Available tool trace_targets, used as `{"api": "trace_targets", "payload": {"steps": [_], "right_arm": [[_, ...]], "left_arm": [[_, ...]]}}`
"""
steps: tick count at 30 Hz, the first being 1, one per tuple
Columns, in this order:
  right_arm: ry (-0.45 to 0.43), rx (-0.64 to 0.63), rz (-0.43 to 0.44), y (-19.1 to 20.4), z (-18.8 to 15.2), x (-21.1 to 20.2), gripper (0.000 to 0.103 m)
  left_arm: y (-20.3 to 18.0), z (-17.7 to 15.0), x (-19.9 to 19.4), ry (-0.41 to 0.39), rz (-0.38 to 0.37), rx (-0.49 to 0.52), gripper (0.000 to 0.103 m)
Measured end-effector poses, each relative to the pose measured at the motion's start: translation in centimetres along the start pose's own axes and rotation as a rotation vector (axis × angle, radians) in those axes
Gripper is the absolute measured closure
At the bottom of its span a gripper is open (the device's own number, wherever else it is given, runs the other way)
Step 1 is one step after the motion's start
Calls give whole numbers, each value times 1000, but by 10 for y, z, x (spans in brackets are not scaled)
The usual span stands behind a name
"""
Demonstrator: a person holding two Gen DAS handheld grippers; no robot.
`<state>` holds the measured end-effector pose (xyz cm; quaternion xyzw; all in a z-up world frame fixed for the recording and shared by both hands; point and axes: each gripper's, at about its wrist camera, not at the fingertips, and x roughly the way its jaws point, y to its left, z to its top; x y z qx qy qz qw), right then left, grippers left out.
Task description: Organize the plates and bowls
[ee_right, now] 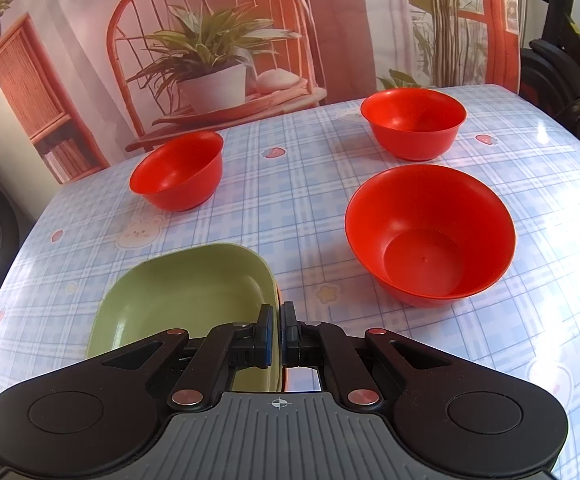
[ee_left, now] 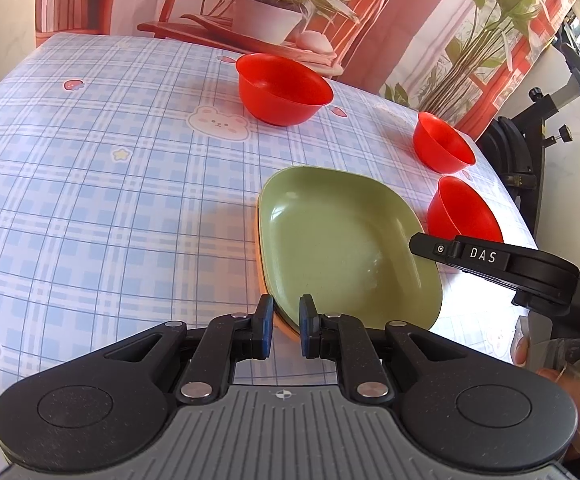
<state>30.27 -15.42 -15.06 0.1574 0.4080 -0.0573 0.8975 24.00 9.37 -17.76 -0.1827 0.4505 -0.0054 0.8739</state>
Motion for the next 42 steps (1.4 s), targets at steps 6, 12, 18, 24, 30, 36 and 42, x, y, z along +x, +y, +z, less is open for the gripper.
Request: {"api": "trace_targets", "payload": {"steps": [6,12,18,24,30,36,42], "right_arm": [[-3,2,3,-2,0,1,99],[-6,14,15,-4,1,-4,93],[-13,-5,36,-9,-6,-23,94],[-7,-64,71,-5,-22,-39,100],[4,-43,76,-7,-27,-36,101],[-41,-33,74,-11,-20,-48,101],[-131,1,27,-31,-7,-68,101]], "left_arm": [[1,0,1,-2,2,2,88],[1,1,1,-8,19,9,87],[2,1,-5,-34,30,4,87],[4,-4,-7,-40,25,6,87],[3,-5,-7,-31,27,5,87],[-1,0,-16,-71,32,26,87],[-21,11,-27,-119,-1,83,87]]}}
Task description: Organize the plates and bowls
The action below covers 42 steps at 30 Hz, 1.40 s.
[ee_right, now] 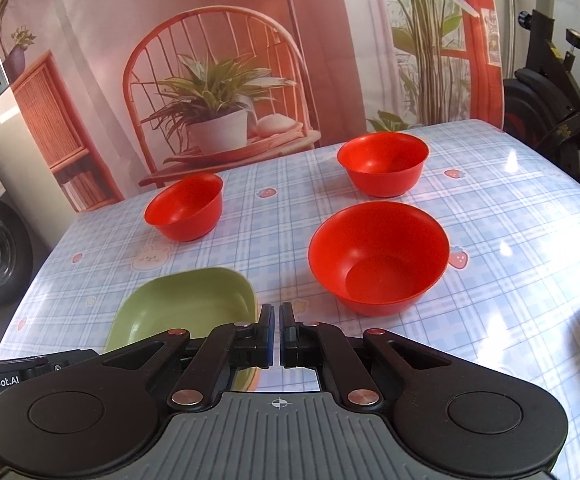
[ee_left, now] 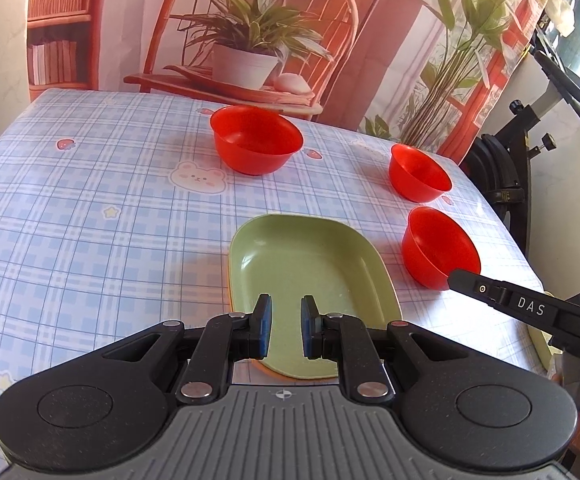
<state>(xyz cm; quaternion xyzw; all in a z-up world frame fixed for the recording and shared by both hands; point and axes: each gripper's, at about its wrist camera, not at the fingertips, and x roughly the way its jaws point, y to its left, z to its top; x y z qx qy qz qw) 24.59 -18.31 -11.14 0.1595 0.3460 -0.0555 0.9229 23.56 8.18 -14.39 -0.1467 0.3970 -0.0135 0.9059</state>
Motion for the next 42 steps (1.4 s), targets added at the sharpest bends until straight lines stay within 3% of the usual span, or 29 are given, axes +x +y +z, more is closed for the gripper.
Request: {"api": "trace_targets", "payload": {"steps": [9,19,21,23,29,37,42], "right_arm": [[-195,7,-129,-64,38,-56,100],[-306,115,-303,-172,39,-109,100],[-329,139,-352,-196,35,-120,99],[-337,157,-391,-217,31,-127,99],[-313,211,-490,-267,9,-131,96],[-256,260,-532,-300,-20,-119,94],[-221,315,-549,-324,-34,-108,93]], "left_arm": [[-55,48,-9,-118,-103,92,87],[-156,50,21,-96,-260,245,84],[-176,48,31,-94,-291,274,72],[-192,45,39,-95,-310,302,64],[-236,29,67,-58,-348,387,64],[-280,-1,112,38,-428,461,64],[-292,-19,136,107,-424,494,64]]}}
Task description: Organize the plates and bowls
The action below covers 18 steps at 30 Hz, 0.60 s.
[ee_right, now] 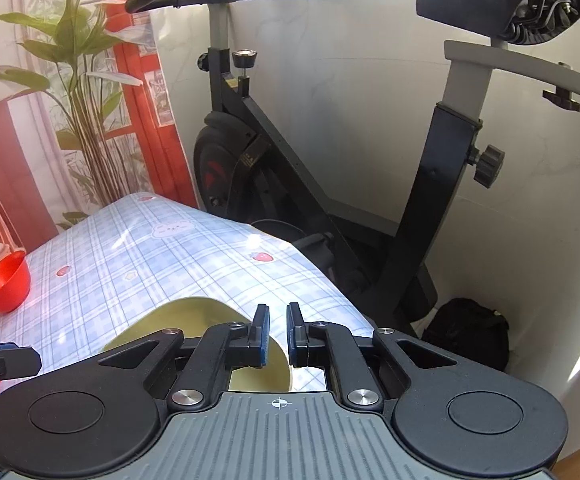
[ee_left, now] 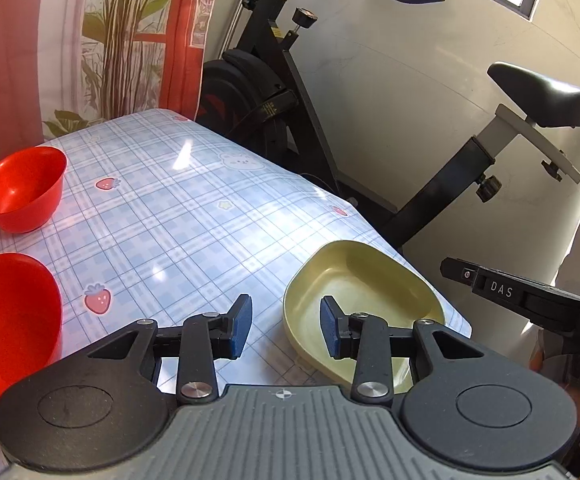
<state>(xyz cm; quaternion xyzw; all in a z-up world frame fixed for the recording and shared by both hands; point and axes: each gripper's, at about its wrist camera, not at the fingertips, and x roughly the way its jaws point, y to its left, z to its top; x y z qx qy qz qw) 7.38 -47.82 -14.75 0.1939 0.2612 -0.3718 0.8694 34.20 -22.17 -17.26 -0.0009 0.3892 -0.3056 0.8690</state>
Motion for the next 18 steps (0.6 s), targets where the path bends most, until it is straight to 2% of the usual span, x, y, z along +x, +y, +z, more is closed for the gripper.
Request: {"api": "trace_targets", "payload": {"steps": [4,7,18], "right_arm": [[25,35,3,-10,-9,9,92],[42,33,15,-10,-14,14,87],[74,57,32,-15,-22,22,87]], "left_arm": [[1,0,16,36,-2,-21,64],[1,0,23,40,-3,-17,64],[0,-8,46,108,-13,-72,66]]}}
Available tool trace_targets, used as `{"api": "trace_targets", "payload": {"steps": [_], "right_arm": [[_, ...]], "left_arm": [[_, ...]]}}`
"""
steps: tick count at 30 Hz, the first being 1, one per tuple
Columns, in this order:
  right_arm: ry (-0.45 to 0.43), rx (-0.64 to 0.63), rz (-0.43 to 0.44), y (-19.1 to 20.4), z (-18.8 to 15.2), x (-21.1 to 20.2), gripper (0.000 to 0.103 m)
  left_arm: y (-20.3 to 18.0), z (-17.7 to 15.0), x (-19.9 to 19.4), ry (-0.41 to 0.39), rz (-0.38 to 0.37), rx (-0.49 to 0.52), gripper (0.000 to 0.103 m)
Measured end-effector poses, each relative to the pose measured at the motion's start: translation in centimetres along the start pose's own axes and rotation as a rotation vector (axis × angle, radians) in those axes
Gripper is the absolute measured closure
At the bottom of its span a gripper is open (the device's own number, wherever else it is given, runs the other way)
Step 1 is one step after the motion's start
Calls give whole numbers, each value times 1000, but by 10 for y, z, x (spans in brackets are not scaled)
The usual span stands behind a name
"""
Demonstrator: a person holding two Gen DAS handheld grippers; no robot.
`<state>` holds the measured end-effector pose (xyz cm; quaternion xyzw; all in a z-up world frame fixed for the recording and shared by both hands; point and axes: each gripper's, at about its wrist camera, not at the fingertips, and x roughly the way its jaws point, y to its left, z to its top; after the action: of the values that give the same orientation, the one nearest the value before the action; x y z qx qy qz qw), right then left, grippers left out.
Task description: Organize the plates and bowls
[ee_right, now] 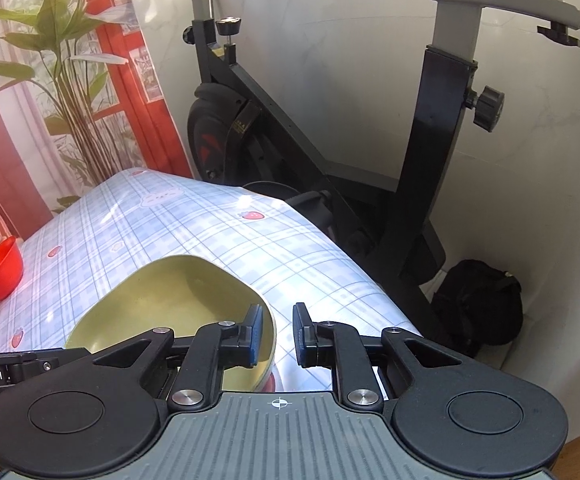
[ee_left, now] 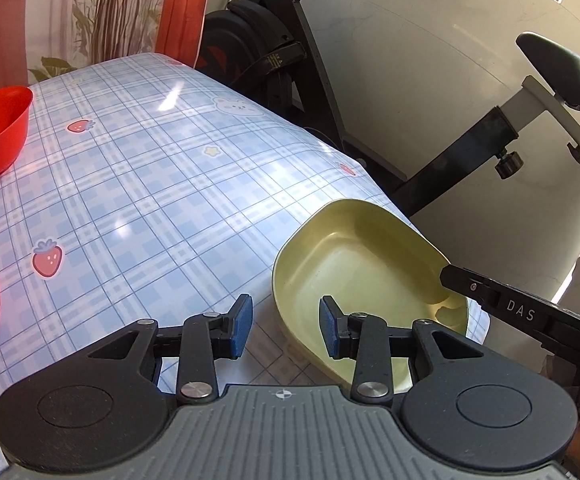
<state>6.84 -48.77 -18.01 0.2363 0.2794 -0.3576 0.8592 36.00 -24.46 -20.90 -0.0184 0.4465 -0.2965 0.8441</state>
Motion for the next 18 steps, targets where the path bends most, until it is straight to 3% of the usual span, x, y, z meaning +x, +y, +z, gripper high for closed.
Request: {"api": "trace_targets", "payload": {"steps": [8,18], "right_arm": [[12,25,6,-1,-3,4,88],[13,28,18,6,-8,1,99]], "left_arm": [[10,-4,0,3,-20,-30,82],[9,-11,-10,7,-26,-27,86]]}}
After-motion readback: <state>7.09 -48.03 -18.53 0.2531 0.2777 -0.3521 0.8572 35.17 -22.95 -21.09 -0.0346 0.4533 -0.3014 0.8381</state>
